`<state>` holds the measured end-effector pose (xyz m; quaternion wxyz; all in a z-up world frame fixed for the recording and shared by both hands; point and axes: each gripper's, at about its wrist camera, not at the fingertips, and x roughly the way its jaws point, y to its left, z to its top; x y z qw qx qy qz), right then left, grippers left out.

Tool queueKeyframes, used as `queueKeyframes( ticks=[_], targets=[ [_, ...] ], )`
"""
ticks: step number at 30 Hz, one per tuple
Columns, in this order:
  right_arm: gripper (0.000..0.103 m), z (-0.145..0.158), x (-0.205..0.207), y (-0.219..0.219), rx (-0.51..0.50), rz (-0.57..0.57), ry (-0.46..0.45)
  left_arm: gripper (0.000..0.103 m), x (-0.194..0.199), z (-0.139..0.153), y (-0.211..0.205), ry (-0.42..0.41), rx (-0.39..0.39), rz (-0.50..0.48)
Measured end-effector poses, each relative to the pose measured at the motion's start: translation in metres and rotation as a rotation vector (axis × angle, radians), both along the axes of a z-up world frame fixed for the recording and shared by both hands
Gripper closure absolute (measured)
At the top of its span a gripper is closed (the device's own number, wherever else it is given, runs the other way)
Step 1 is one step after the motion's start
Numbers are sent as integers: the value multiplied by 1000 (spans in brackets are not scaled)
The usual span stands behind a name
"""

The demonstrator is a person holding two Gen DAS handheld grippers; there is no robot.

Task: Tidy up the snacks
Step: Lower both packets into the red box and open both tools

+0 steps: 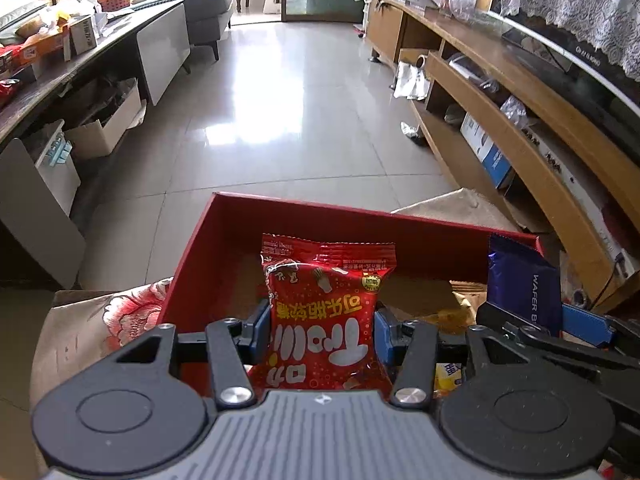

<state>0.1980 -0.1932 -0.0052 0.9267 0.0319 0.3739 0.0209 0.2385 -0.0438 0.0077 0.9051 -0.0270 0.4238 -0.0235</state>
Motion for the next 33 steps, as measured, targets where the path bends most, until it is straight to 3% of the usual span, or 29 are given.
queueKeyframes(
  ticks=[7, 13, 21, 33],
  targets=[
    [29, -11, 10, 8, -47, 18, 26, 54, 8, -8, -3, 24, 63, -1],
    [28, -9, 10, 9, -54, 10, 34, 51, 8, -6, 1, 42, 49, 2],
    [17, -2, 6, 4, -44, -5, 16, 48, 1, 7, 9, 40, 7, 12],
    [16, 18, -11, 3, -43, -6, -19, 44, -26, 29, 18, 17, -60, 6]
  ],
)
